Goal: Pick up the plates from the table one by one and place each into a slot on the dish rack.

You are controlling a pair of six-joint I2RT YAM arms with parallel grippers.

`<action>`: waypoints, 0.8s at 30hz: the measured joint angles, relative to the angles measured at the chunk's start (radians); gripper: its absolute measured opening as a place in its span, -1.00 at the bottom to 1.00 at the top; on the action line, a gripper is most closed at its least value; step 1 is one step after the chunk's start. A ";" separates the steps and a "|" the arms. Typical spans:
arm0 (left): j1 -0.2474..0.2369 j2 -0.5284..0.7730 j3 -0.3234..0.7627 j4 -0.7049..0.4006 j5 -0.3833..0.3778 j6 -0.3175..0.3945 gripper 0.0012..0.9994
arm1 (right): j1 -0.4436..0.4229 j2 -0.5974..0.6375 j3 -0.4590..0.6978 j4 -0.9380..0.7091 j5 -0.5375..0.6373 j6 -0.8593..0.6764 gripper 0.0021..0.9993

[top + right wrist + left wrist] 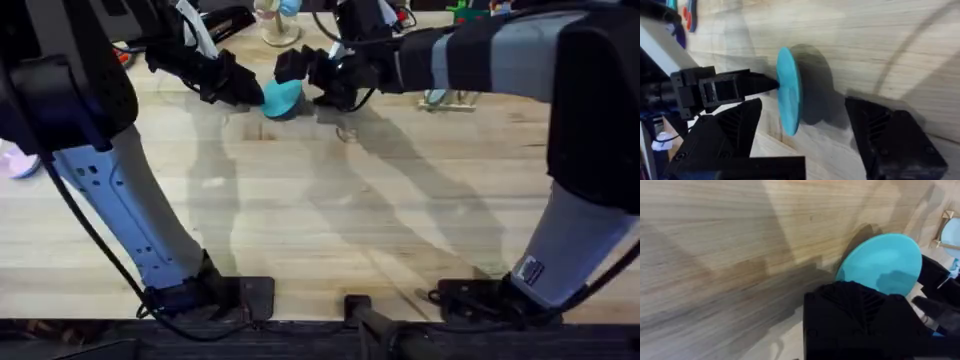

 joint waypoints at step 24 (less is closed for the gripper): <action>0.000 0.000 0.000 0.000 0.000 0.000 -0.93 | 0.027 0.037 0.003 0.036 -0.006 0.039 -0.57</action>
